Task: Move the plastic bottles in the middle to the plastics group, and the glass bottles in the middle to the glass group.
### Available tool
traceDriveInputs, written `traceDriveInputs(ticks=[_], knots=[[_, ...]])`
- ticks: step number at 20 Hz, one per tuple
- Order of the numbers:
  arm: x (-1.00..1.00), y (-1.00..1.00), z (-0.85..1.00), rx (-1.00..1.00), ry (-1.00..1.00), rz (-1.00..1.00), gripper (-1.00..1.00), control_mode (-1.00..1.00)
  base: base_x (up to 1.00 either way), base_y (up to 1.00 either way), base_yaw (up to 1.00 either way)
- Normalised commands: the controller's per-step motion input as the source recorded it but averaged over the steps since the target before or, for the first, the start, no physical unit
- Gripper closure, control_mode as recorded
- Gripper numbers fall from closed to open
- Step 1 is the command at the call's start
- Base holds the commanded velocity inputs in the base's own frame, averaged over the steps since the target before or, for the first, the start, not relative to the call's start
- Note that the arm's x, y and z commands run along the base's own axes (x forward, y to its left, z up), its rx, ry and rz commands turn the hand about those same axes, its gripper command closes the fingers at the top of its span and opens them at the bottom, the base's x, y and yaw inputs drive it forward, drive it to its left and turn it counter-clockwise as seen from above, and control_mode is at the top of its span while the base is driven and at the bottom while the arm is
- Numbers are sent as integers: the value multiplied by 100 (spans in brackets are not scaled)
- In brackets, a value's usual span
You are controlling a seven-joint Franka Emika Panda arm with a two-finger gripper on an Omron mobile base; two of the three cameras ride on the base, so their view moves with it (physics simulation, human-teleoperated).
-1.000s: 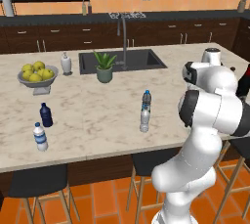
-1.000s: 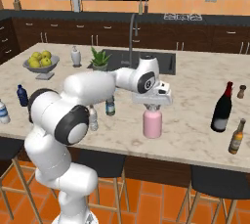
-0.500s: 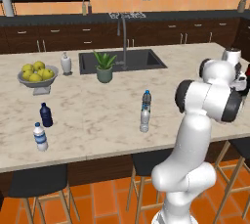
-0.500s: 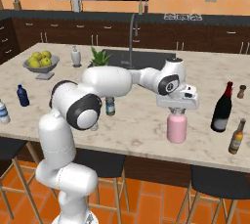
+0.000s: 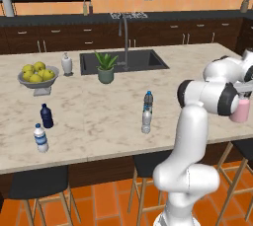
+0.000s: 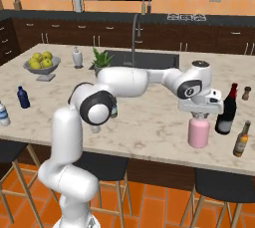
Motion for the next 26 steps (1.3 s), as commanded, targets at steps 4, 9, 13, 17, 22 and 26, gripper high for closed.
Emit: traceDriveInputs(ticks=[4, 9, 13, 17, 22, 26], knots=[[0, -40, -8, -2, -6, 0, 100, -100, 0, 0, 0], [0, -33, -19, 0, -7, 0, 100, -100, 0, 0, 0], [0, -6, -9, 0, -1, 0, 100, -100, 0, 0, 0], [0, 0, -25, 0, 0, 0, 100, -100, 0, 0, 0], [0, 0, -29, -1, 0, 0, -100, -100, 0, 0, 0], [0, 0, 0, 0, 0, 0, -100, -100, 0, 0, 0]])
